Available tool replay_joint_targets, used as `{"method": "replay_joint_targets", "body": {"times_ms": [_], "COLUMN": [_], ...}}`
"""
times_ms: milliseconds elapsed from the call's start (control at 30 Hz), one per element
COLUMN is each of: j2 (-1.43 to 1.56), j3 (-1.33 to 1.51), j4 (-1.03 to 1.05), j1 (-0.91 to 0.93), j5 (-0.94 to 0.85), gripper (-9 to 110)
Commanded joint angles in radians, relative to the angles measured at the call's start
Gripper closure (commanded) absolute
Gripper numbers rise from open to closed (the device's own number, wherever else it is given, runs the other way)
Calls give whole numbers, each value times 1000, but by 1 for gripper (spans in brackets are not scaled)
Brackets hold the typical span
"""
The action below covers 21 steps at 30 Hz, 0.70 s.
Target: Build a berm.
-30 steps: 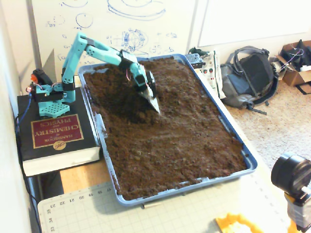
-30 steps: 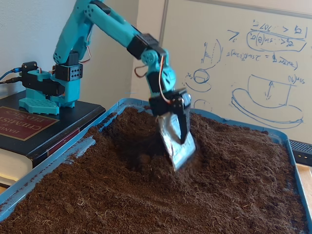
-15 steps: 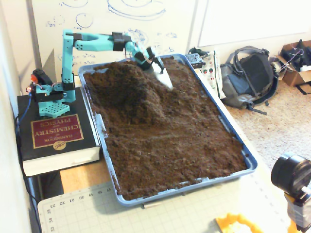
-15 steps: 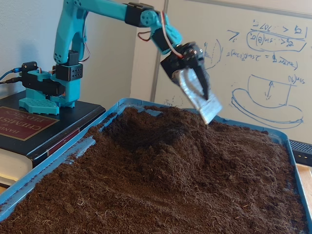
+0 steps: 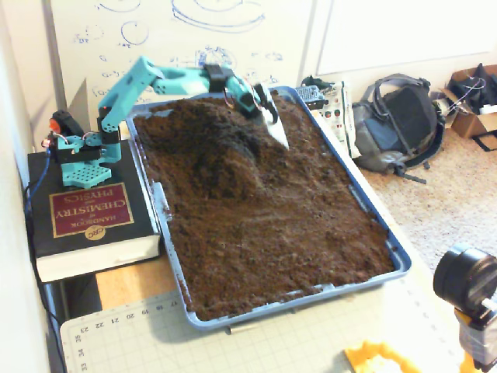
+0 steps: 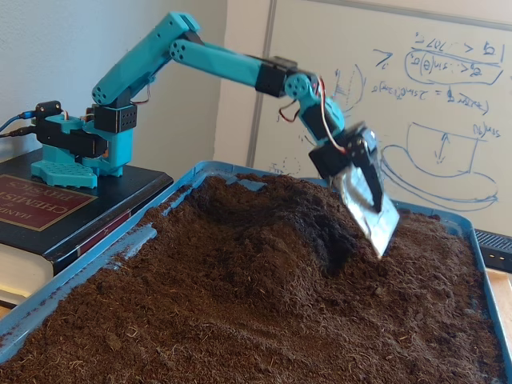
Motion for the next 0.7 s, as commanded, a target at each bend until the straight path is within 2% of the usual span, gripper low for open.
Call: {"method": "replay_joint_targets", "body": {"times_ms": [0,333,667], "j2": [-3,-199,-270], "j3": [-163,-267,-252], "j4": [-2,-2,3], "j1": [-9,-37,-117], "j5": [2,5,8], "gripper": [101,101,101]}}
